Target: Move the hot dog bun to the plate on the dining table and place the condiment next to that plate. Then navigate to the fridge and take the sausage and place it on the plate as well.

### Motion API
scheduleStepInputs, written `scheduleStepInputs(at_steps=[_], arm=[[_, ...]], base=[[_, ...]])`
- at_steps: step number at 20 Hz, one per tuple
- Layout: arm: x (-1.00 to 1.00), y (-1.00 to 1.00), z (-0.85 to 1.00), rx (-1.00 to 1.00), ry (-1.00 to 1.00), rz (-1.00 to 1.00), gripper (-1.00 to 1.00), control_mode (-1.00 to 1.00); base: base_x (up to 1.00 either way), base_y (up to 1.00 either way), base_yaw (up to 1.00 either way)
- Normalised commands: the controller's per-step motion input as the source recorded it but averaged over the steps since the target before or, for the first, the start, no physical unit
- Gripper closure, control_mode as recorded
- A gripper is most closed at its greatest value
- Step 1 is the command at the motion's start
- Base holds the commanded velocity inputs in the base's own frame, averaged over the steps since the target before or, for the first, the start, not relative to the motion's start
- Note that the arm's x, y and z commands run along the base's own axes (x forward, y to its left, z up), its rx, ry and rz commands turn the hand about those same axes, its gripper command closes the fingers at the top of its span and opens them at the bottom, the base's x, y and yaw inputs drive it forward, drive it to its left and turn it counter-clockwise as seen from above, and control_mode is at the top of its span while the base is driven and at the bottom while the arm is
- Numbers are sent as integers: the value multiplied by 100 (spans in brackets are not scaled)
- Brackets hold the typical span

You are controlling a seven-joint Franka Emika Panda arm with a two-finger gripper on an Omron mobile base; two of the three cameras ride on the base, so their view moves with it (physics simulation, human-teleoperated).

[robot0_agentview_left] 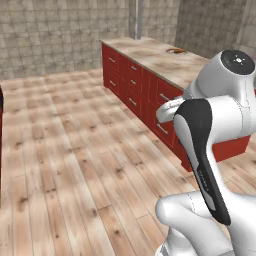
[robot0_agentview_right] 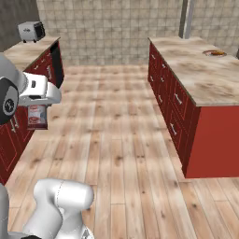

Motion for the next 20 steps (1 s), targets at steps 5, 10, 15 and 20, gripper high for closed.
scheduleStepInputs(at_steps=[5,10,15,20], arm=[[0,0,0,0,0,0,100,100],[0,0,0,0,0,0,100,100],[0,0,0,0,0,0,100,100],[0,0,0,0,0,0,100,100]], base=[[10,-53,-89],[21,-56,-84],[47,-44,-77],[96,-5,-58]])
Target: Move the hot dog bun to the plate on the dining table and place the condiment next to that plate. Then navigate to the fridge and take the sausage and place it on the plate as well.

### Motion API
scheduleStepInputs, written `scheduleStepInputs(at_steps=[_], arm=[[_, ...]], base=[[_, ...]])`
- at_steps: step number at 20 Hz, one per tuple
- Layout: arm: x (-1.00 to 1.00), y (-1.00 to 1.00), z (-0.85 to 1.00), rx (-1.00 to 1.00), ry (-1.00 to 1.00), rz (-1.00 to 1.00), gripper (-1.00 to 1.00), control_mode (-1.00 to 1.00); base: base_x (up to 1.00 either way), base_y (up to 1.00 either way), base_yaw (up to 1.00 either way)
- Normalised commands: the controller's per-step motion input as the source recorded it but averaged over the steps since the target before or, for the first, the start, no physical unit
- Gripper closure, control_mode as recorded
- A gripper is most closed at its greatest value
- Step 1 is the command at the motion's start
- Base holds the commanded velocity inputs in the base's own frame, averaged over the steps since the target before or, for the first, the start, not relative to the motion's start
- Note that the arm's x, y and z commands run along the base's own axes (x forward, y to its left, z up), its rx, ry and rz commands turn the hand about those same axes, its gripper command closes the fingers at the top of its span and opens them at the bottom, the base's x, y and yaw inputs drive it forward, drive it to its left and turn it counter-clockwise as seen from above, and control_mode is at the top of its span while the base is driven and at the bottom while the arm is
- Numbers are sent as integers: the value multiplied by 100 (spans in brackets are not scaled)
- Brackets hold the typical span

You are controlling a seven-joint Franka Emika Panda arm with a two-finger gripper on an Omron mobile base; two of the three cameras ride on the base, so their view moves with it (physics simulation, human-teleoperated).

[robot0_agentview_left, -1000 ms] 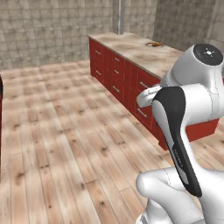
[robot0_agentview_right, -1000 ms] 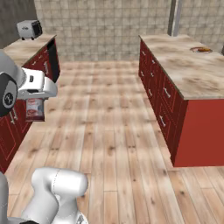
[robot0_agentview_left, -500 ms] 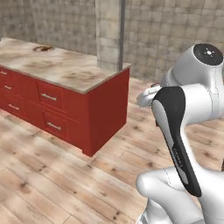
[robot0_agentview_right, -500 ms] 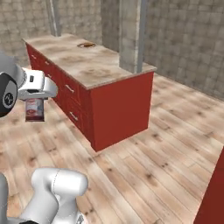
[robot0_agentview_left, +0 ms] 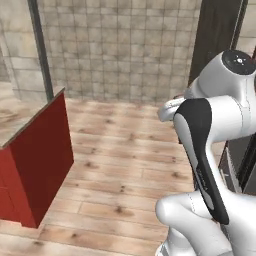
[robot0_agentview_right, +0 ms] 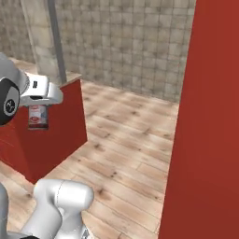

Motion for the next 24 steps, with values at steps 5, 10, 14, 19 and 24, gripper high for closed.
scheduleStepInputs(at_steps=[5,10,14,19,24], arm=[[0,0,0,0,0,0,100,100],[0,0,0,0,0,0,100,100],[0,0,0,0,0,0,100,100],[0,0,0,0,0,0,100,100],[0,0,0,0,0,0,100,100]], base=[[100,28,-42],[100,69,-36],[100,83,-31],[100,54,-24],[100,6,-5]])
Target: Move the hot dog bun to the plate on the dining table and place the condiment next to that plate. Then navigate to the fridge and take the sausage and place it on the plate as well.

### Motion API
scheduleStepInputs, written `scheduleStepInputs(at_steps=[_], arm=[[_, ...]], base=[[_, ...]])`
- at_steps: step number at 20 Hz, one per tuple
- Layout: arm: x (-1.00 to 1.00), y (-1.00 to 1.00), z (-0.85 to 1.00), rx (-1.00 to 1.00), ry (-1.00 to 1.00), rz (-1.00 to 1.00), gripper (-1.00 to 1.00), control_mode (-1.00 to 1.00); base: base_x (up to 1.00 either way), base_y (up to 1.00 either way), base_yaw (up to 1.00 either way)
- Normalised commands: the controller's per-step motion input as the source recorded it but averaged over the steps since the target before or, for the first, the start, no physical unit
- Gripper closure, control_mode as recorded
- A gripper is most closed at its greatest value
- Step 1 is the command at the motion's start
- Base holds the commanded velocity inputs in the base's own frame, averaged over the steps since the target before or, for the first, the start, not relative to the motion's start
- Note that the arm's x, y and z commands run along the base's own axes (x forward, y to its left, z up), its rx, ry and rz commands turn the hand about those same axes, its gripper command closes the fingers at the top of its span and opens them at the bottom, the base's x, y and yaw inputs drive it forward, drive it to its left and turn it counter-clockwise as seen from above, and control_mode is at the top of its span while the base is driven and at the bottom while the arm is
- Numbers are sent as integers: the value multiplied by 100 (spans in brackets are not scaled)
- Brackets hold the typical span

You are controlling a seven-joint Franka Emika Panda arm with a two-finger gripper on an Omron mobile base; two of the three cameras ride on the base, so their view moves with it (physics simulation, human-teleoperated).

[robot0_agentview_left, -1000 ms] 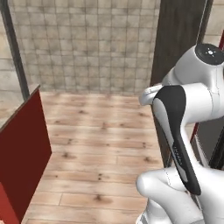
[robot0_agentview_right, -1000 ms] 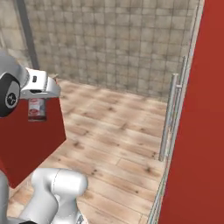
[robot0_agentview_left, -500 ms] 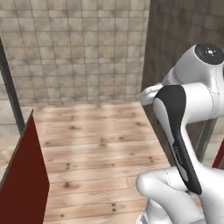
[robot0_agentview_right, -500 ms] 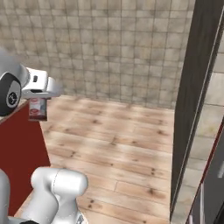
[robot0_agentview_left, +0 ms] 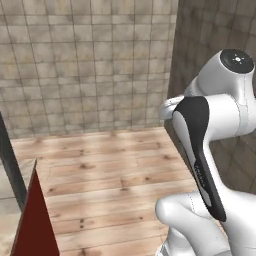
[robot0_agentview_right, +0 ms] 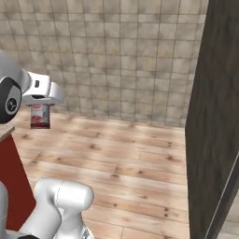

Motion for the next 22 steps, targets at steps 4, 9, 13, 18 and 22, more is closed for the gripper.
scheduleStepInputs(at_steps=[4,9,13,18,22], arm=[[0,0,0,0,0,0,100,100],[0,0,0,0,0,0,100,100],[0,0,0,0,0,0,100,100],[0,0,0,0,0,0,100,100],[0,0,0,0,0,0,100,100]], base=[[100,0,0],[100,0,4],[100,0,21],[100,0,41],[100,0,48]])
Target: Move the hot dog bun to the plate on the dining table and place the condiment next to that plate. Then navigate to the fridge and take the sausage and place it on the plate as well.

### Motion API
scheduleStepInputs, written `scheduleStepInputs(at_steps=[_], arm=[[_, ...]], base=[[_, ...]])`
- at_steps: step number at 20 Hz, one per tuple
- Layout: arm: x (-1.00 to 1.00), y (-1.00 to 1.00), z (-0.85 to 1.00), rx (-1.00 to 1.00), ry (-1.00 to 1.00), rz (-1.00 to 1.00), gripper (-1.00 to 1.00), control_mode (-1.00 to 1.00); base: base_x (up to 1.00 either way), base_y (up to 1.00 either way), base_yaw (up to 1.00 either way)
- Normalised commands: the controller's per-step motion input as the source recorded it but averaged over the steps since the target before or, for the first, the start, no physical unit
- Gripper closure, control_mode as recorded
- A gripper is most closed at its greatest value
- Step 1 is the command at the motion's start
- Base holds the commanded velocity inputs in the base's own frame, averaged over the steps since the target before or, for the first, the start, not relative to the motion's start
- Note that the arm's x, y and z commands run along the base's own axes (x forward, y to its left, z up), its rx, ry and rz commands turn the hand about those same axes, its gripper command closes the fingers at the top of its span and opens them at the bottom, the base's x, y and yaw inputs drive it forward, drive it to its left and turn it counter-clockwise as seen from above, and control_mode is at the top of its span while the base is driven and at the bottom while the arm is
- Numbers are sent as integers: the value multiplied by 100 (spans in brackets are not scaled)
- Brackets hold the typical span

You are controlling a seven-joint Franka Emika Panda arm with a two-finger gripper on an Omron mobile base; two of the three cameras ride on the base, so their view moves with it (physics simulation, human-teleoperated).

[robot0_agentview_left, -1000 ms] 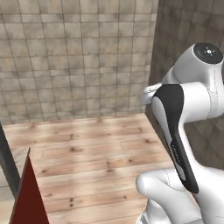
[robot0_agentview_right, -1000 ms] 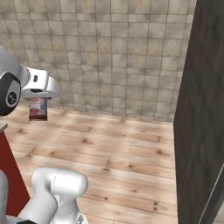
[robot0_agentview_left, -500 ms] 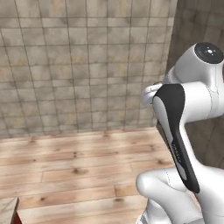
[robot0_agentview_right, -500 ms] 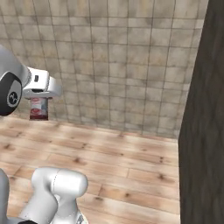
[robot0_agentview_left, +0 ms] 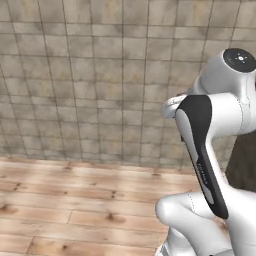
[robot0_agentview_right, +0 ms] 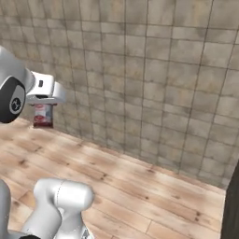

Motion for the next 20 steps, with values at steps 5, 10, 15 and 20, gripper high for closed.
scheduleStepInputs(at_steps=[5,10,15,20], arm=[[0,0,0,0,0,0,100,100],[0,0,0,0,0,0,100,100],[0,0,0,0,0,0,100,100],[0,0,0,0,0,0,100,100]], base=[[100,0,49],[100,0,50],[100,0,54],[100,0,57]])
